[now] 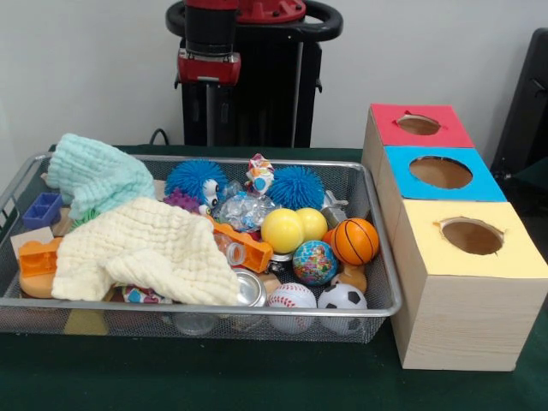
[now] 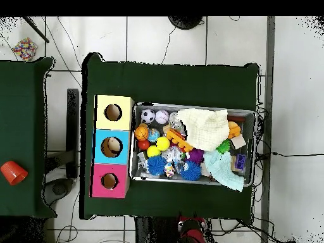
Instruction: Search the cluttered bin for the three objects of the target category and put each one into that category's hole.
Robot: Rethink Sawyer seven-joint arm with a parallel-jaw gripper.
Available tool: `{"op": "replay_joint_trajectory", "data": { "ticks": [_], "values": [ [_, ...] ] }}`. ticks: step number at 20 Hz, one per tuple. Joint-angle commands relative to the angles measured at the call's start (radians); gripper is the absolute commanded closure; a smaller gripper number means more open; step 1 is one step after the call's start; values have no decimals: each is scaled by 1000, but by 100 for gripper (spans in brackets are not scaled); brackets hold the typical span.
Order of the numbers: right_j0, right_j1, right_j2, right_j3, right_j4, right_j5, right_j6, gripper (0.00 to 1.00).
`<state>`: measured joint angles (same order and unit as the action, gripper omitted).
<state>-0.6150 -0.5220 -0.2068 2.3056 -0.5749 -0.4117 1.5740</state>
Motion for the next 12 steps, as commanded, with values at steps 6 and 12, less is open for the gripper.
{"op": "replay_joint_trajectory", "data": {
  "ticks": [6, 12],
  "values": [
    [-5, -290, 240, -30, 123, 245, 188, 0],
    [-26, -334, 293, -49, 152, 345, 158, 0]
  ]
}}
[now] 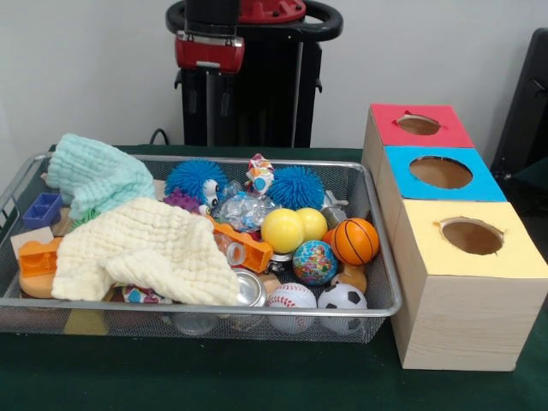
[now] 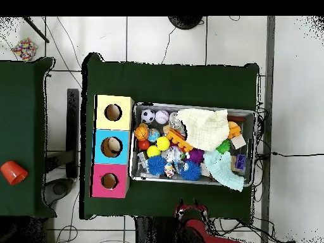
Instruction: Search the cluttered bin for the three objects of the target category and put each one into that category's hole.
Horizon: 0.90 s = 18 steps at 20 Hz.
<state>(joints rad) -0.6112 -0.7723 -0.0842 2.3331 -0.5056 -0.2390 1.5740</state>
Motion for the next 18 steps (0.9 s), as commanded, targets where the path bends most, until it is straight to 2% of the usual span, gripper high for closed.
{"op": "replay_joint_trajectory", "data": {
  "ticks": [1, 5, 9, 12, 18],
  "values": [
    [-31, -91, 179, -82, 93, 201, 150, 0],
    [-33, -93, 195, -105, 124, 271, 130, 0],
    [-8, -85, 185, -128, 153, 296, 135, 0],
    [23, -66, 163, -142, 171, 275, 153, 0],
    [72, -25, 111, -139, 171, 158, 179, 0]
  ]
}}
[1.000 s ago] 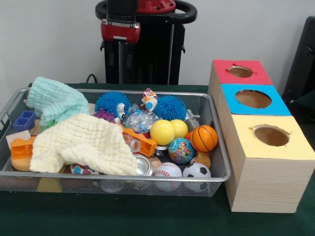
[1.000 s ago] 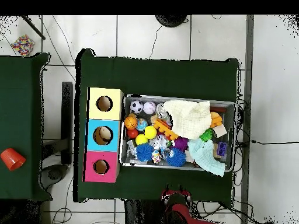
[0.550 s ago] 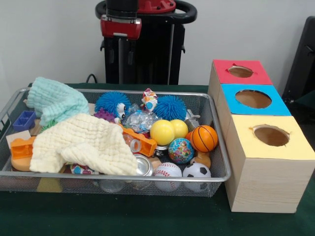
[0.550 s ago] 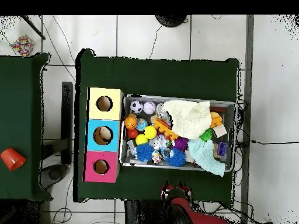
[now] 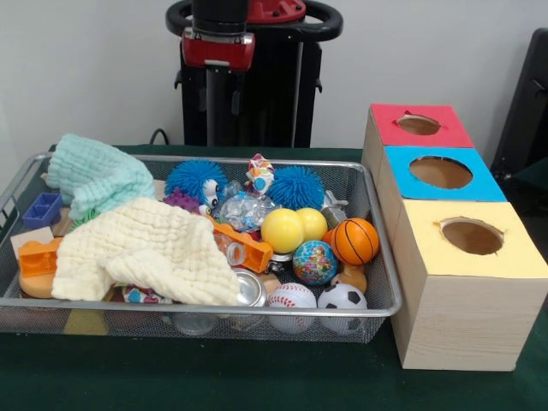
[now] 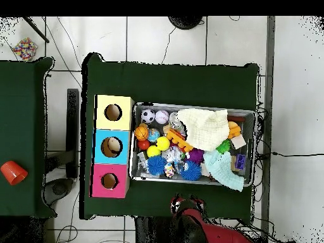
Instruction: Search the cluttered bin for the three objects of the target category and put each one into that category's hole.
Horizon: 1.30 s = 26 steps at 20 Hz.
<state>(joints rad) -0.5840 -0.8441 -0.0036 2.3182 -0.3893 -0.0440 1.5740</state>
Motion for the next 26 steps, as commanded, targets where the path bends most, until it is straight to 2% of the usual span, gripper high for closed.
{"op": "replay_joint_trajectory", "data": {
  "ticks": [1, 8, 13, 26],
  "values": [
    [46, 48, 25, -119, 51, -55, 180, 0],
    [53, 89, -6, -106, 24, -176, 192, 0],
    [72, 189, -57, -113, 9, -271, 183, 0],
    [74, 438, -123, -151, -21, -537, 162, 0]
  ]
}}
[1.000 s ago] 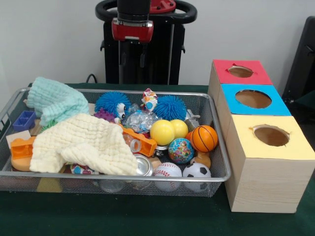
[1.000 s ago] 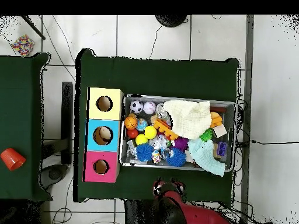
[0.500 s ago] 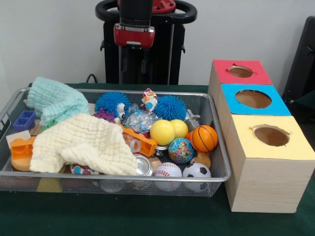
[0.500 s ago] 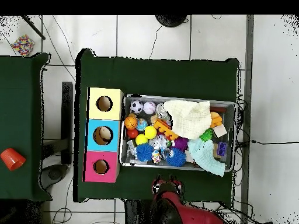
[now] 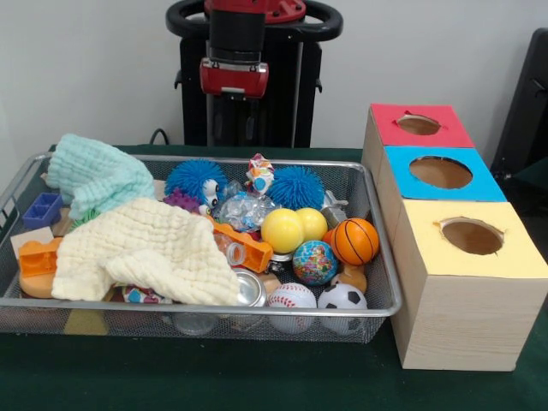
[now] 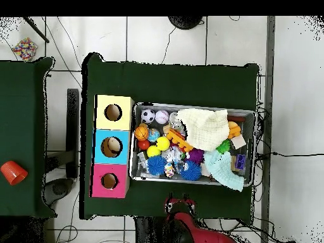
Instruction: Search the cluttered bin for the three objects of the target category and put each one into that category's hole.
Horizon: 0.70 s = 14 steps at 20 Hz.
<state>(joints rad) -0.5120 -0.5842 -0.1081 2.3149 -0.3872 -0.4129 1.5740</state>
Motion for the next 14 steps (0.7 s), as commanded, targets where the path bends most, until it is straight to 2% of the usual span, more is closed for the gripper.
{"op": "replay_joint_trajectory", "data": {
  "ticks": [1, 8, 14],
  "values": [
    [6, 199, -25, -152, -23, -192, 161, 0],
    [24, 315, -62, -183, -22, -336, 146, 0],
    [50, 336, -88, -182, -7, -375, 135, 0]
  ]
}}
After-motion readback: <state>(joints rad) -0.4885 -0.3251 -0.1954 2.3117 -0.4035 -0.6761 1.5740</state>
